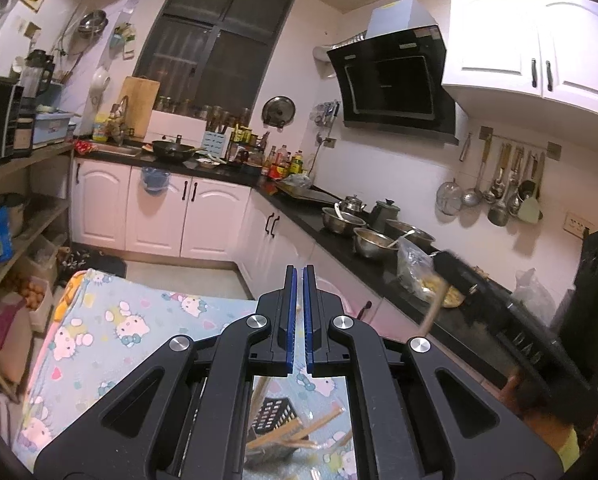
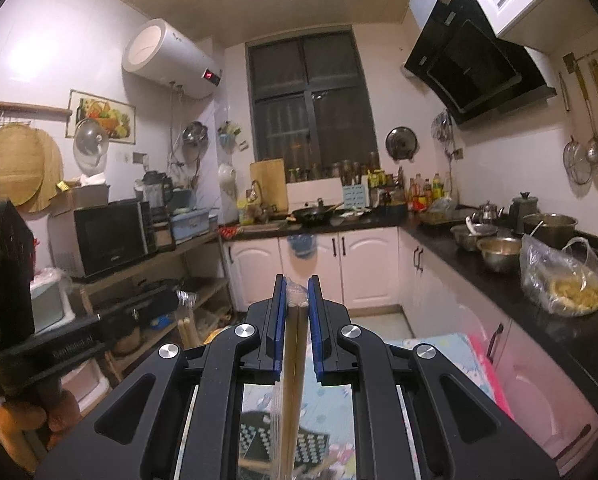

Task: Organize utensils
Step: 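Lower both held chopsticks down into the holder slots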

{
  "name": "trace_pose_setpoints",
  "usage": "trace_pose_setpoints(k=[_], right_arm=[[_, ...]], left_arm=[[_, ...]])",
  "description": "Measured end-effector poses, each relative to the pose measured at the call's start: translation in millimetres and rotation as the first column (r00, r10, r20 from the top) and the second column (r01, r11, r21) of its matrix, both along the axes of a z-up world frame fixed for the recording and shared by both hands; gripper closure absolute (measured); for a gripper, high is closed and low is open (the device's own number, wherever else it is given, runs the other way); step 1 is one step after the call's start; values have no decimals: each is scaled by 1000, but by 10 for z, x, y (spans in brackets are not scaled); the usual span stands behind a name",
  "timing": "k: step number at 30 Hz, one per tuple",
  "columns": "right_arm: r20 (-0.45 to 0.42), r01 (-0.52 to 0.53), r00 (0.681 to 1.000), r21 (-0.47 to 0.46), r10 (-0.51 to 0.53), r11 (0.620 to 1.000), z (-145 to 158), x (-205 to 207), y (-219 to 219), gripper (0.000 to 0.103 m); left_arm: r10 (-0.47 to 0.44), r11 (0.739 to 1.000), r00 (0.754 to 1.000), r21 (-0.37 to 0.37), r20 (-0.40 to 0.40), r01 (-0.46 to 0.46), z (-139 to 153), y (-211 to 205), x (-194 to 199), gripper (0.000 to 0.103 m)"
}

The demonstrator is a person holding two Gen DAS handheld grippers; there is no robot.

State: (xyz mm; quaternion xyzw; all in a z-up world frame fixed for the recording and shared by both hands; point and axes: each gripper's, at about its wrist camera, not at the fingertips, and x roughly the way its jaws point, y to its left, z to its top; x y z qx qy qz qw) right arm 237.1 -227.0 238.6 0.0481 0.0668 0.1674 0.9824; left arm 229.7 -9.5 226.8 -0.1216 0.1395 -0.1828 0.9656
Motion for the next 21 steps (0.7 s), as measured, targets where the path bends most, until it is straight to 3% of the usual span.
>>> trace_pose_setpoints(k=[8,21], right_arm=[[24,37,999,0,-37,999,-82,274,-23,92],[0,25,1000,6,-25,1000,-655,568,79,92]], left_arm=[[17,999,1000,-27,-25,-18,-227,-6,224,103],[20,1000,999,-20,-44,-21,-592,-71,334,103]])
